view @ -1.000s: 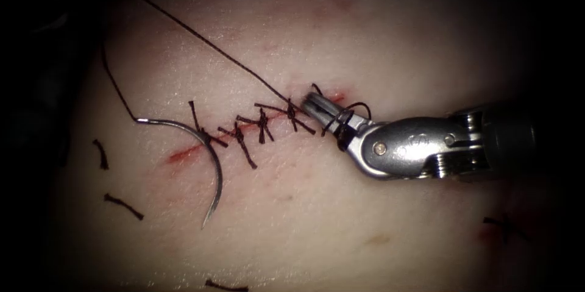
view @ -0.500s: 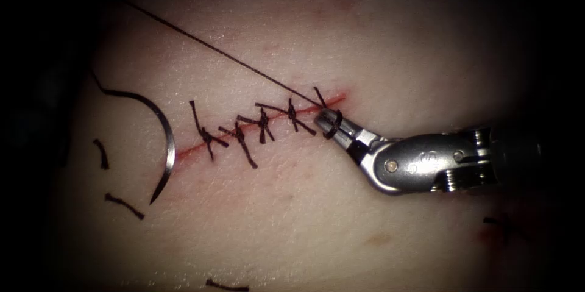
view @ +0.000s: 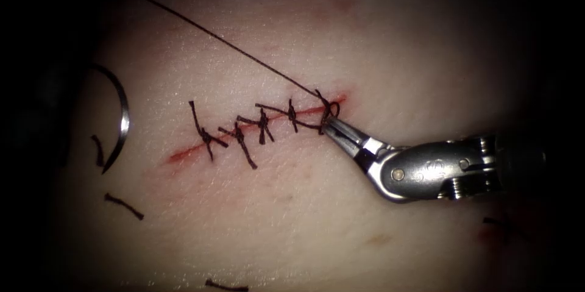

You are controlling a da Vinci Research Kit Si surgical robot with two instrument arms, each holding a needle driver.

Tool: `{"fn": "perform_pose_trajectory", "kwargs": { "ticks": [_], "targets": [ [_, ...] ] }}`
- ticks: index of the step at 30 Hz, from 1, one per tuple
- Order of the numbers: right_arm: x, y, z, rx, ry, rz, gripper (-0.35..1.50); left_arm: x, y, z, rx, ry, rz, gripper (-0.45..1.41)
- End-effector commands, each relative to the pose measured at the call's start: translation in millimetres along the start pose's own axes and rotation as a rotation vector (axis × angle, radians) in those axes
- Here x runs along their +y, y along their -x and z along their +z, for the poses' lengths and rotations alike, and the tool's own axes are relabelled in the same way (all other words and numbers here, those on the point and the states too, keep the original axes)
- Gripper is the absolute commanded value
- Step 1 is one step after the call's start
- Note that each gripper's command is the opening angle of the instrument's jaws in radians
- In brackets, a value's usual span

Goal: Wound Closure

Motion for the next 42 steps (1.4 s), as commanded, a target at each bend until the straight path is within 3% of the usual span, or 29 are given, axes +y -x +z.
{"fn": "perform_pose_trajectory", "kwargs": {
  "ticks": [1, 8, 17, 31, 42],
  "targets": [
    [-0.6, 0.4, -0.1, -0.001, 0.001, 0.003, -0.35, -0.1, 0.2, 0.8, -0.001, 0.009, -0.006, -0.45],
    [-0.3, 0.8, -1.4, -0.004, 0.011, 0.0, -0.35, -2.4, -1.2, 0.9, 0.049, 0.069, -0.148, -0.45],
    [-1.5, 1.4, -2.1, 0.002, 0.015, 0.016, -0.35, -6.6, -3.7, 0.7, 0.115, 0.048, -0.312, -0.45],
    [-4.7, 2.2, -3.5, 0.029, 0.029, 0.045, -0.35, -11.2, -6.4, 0.9, 0.133, 0.024, -0.389, -0.45],
    [-4.5, 3.5, -3.1, 0.025, 0.036, 0.055, -0.35, -17.2, -10.2, -0.1, 0.146, 0.018, -0.483, -0.45]
  ]
}}
